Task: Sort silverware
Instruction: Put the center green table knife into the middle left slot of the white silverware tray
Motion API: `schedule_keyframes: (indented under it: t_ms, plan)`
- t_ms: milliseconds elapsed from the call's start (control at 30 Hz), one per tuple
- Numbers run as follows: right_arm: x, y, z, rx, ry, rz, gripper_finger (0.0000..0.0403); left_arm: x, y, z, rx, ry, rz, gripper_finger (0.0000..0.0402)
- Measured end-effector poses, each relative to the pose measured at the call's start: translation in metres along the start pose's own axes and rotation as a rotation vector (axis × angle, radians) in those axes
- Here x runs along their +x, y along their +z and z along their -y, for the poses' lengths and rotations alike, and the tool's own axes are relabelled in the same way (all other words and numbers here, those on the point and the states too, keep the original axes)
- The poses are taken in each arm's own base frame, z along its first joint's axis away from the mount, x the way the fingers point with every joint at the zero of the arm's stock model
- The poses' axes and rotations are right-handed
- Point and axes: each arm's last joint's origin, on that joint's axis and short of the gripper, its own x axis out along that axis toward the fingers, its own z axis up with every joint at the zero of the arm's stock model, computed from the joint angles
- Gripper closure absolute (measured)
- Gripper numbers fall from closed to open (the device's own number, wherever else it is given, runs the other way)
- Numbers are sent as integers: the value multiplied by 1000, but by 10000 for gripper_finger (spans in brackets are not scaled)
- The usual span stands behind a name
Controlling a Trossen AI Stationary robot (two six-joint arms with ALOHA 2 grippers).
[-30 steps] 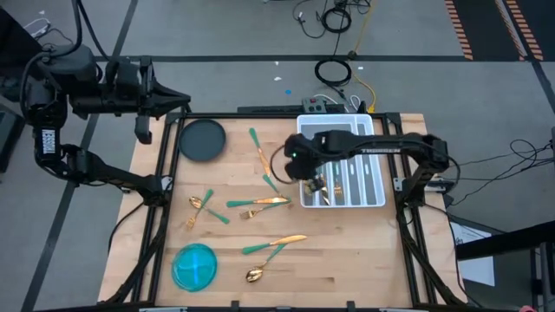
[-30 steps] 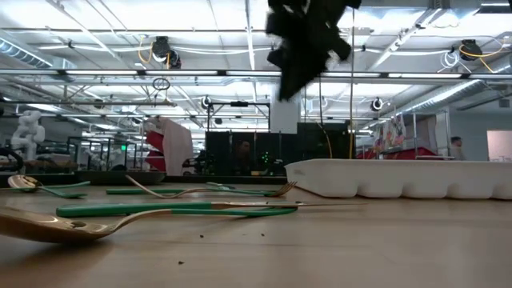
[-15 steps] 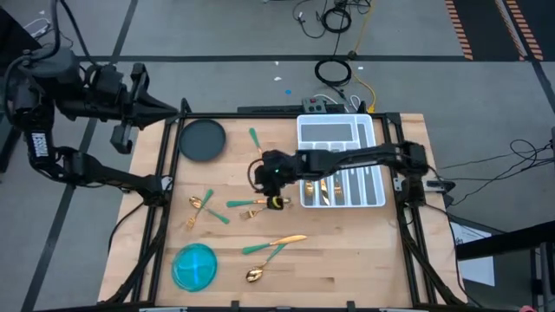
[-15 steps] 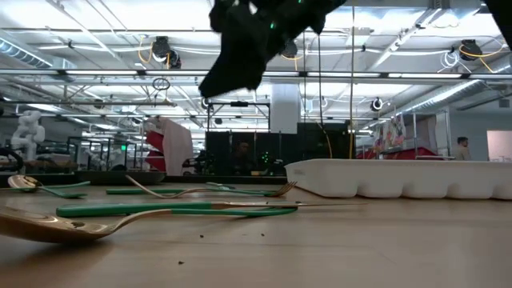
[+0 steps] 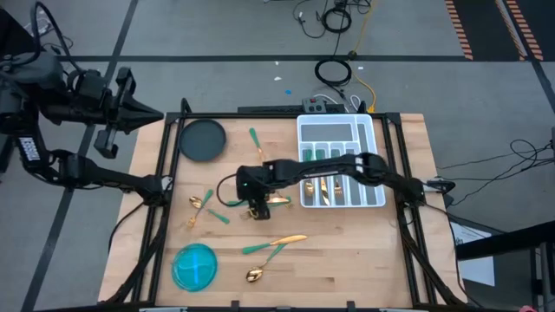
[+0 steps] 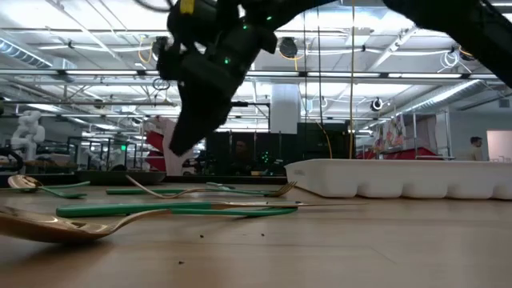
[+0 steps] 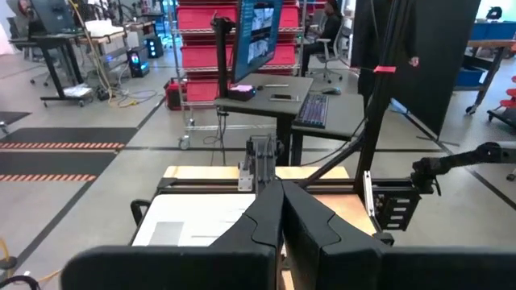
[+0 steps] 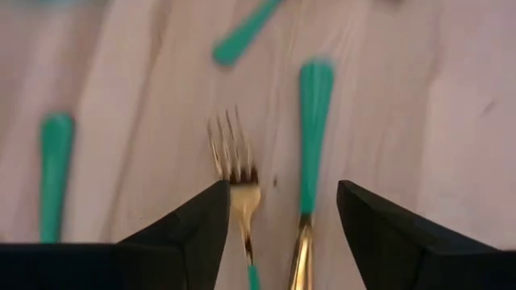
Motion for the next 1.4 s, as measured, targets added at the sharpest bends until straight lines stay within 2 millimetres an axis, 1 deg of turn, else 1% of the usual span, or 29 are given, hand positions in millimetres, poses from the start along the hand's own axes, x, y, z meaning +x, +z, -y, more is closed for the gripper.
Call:
schedule_keyframes:
  t_ms: [100, 233, 333, 567, 733, 833, 1000, 1133, 1267, 1400]
  plan:
    - [11, -6, 1, 7, 12, -77, 184, -2, -1, 1, 0, 0, -3, 388]
    - [26, -14, 2, 13, 18, -120, 186, -5, -1, 2, 4, 0, 3, 388]
    - [32, -16, 4, 17, 10, -123, 186, -7, -1, 3, 21, 0, 8, 388]
    - [45, -22, 15, 60, 6, -140, 188, -9, -1, 3, 24, 1, 11, 388]
    - [46, -23, 15, 85, 5, -143, 202, -9, -3, 3, 20, 7, -9, 388]
    - [42, -22, 15, 86, 22, -136, 208, -9, -4, 3, 21, 7, -15, 388]
    - [38, -22, 21, 100, 1, -136, 209, -9, -4, 3, 24, 7, -15, 388]
    - [36, -22, 26, 122, 36, -127, 209, -9, -4, 3, 24, 8, -15, 388]
    - [25, -17, 24, 138, 67, -107, 209, -9, -5, 3, 22, 8, -22, 388]
    - [12, -11, 21, 129, 62, -77, 209, -9, -6, 3, 38, 6, -37, 388]
